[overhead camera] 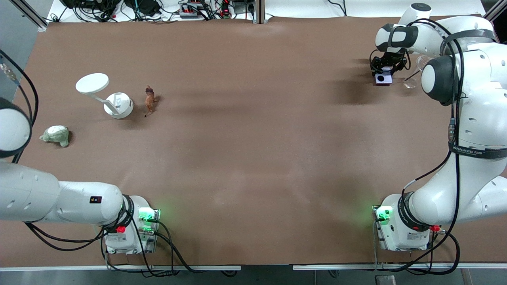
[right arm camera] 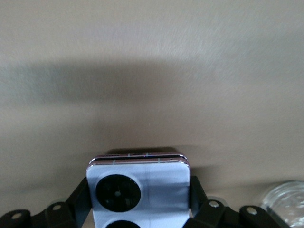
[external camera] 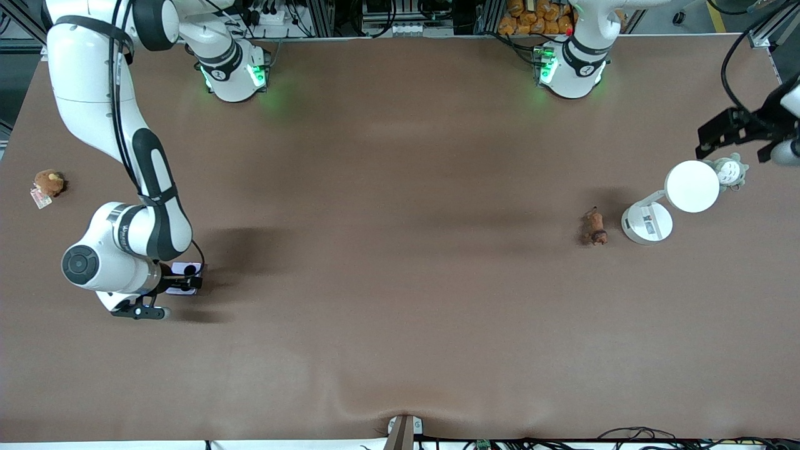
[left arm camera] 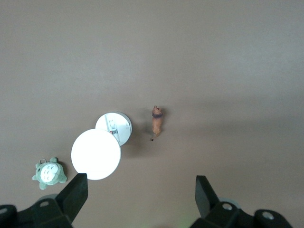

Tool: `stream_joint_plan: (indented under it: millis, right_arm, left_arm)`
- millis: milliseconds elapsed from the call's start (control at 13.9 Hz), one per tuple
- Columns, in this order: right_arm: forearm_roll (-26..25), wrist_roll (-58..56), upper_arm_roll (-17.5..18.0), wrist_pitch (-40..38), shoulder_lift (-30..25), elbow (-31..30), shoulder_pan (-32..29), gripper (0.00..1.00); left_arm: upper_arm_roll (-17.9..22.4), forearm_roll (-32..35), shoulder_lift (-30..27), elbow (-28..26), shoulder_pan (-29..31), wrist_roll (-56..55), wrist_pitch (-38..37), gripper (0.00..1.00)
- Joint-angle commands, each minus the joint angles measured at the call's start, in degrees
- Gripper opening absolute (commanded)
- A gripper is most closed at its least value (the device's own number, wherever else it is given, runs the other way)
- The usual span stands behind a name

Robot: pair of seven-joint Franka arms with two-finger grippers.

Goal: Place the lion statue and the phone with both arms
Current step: 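Carry the phone to the glass cup and lower it with the right gripper, then open the right gripper and raise it away from the phone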

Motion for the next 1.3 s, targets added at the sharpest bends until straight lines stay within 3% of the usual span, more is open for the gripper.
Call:
stream_joint_plan:
  millis: [0, 72, 144, 216, 505, 722, 1010, 1155, 1227]
  right_arm:
    - [3.0, -0.6, 0.7, -2.1, -0.5, -1.4, -0.5, 0.36]
    - [3.2, -0.8, 0.7, -3.3, -0.5, -1.3, -0.6, 0.51]
    - [3.2, -0.9, 0.7, -3.6, -0.6, -1.3, -0.4, 0.86]
    - [3.2, -1.0, 0.7, -3.6, -0.6, -1.2, -0.6, 1.0]
    - [3.0, -1.2, 0.2, -5.3, -3.6, 0.4, -1.3, 1.0]
    - [2.3, -2.6, 0.0, -9.4, -12.0, 1.3, -1.8, 1.0]
    - [0.4, -2.3, -0.2, -21.6, -21.7, 1.4, -1.7, 1.0]
    - [-1.1, -2.3, 2.8, -27.3, -26.9, 1.4, -5.1, 1.0]
    - [-2.2, -2.2, 7.2, -29.6, -29.7, 1.3, -7.9, 1.0]
  left_arm:
    - [0.4, -1.2, -2.4, -3.0, 0.1, 0.2, 0.8, 1.0]
    - [0.5, -0.9, -2.1, -2.3, 0.1, 0.2, 1.0, 1.0]
    - [0.5, -0.9, -1.5, -1.3, 0.1, 0.0, 1.1, 1.0]
    - [0.5, -0.8, -1.0, -0.3, 0.1, -0.1, 1.1, 1.0]
    - [0.2, -0.6, -0.8, -0.8, 0.0, -1.0, 0.8, 1.0]
    - [0.2, -1.1, -0.9, -0.6, 0.0, -1.1, 0.8, 1.0]
    - [0.3, -1.1, 0.2, 0.0, -0.2, -0.9, 0.6, 1.0]
    - [0.2, -1.2, 0.3, 0.1, -0.4, -0.9, 0.6, 1.0]
    - [0.2, -1.2, 0.3, 0.1, -0.7, -0.8, 0.6, 1.0]
